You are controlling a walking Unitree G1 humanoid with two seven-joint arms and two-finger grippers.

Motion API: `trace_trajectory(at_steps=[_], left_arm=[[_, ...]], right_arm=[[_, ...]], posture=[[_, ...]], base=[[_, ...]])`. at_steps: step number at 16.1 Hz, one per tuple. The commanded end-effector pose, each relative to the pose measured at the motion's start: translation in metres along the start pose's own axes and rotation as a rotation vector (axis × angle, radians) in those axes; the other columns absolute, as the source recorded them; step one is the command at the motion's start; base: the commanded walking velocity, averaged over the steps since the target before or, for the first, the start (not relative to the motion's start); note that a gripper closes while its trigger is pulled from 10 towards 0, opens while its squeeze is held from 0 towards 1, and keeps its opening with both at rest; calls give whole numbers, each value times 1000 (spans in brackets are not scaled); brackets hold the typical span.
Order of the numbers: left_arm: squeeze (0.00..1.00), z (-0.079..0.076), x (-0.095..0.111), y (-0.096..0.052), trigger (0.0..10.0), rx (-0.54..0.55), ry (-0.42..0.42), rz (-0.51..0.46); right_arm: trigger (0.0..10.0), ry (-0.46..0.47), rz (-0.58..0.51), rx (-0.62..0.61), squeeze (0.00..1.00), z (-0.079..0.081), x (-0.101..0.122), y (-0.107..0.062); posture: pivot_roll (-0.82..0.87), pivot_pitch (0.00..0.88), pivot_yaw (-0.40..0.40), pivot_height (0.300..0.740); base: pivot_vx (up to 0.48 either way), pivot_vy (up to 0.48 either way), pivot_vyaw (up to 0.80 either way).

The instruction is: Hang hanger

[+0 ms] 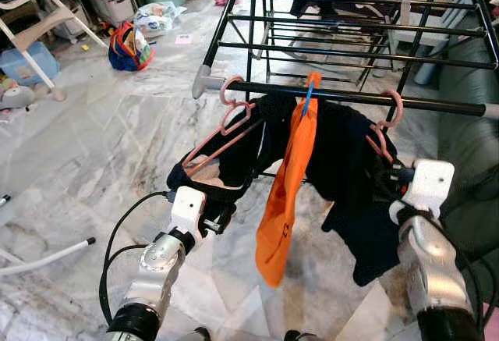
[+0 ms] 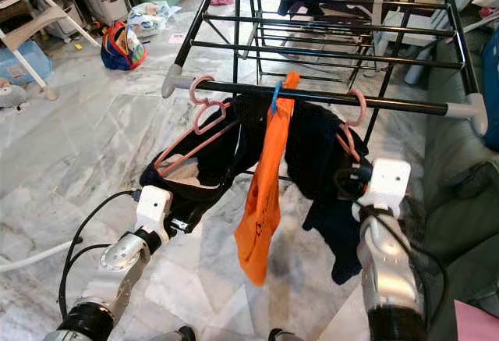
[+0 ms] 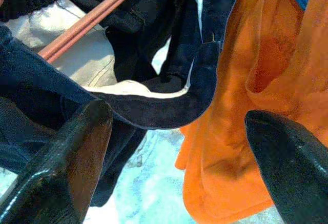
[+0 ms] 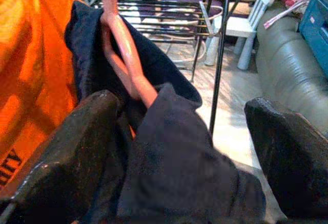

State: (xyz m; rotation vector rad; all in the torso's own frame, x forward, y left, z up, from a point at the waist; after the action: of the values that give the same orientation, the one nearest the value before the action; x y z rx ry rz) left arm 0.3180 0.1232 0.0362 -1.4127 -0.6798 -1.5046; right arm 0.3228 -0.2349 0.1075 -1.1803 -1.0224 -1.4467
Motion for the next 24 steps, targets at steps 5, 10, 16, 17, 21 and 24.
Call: trace_trajectory(at_steps=[5, 10, 16, 17, 21, 24], left_arm=[[0, -1, -2, 3, 10000, -12, 8, 21], [0, 0, -1, 5, 10000, -9, 5, 19], [0, -2, -2, 5, 10000, -9, 2, 20], [0, -2, -2, 5, 10000, -9, 2, 20], [0, -2, -2, 5, 10000, -9, 2, 20], [0, -2, -2, 5, 10000, -9, 2, 20]], right_arm=[[10000, -18, -17, 58, 1000, 7, -2, -15], [10000, -48, -40, 62, 1000, 17, -9, -29], [10000, -50, -50, 47, 1000, 18, -10, -31], [10000, -50, -50, 47, 1000, 18, -10, -31], [10000, -50, -50, 47, 1000, 18, -10, -31], [10000, -50, -50, 47, 1000, 18, -10, -31]], posture=[[-56, 161, 56, 740], [-61, 147, 54, 740], [-62, 144, 53, 740], [-62, 144, 53, 740], [-62, 144, 53, 740], [-62, 144, 53, 740]], base=[[0, 0, 0], [0, 0, 0], [0, 0, 0], [0, 0, 0], [0, 0, 0], [0, 0, 0]])
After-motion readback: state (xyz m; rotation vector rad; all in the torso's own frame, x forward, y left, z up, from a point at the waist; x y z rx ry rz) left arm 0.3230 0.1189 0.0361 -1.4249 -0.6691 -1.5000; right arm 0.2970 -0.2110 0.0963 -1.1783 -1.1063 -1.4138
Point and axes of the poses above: a point about 5 cm out from each wrist's last joint towards the gripper, its own y axis pointing out of the wrist towards the gripper, its own x axis along the axis of the wrist's last joint, z = x × y, the point moved 2 cm from there along y, pointing out of the wrist towards the gripper, and after that the axes turned 11 degrees about y, right-handed, at the moved point
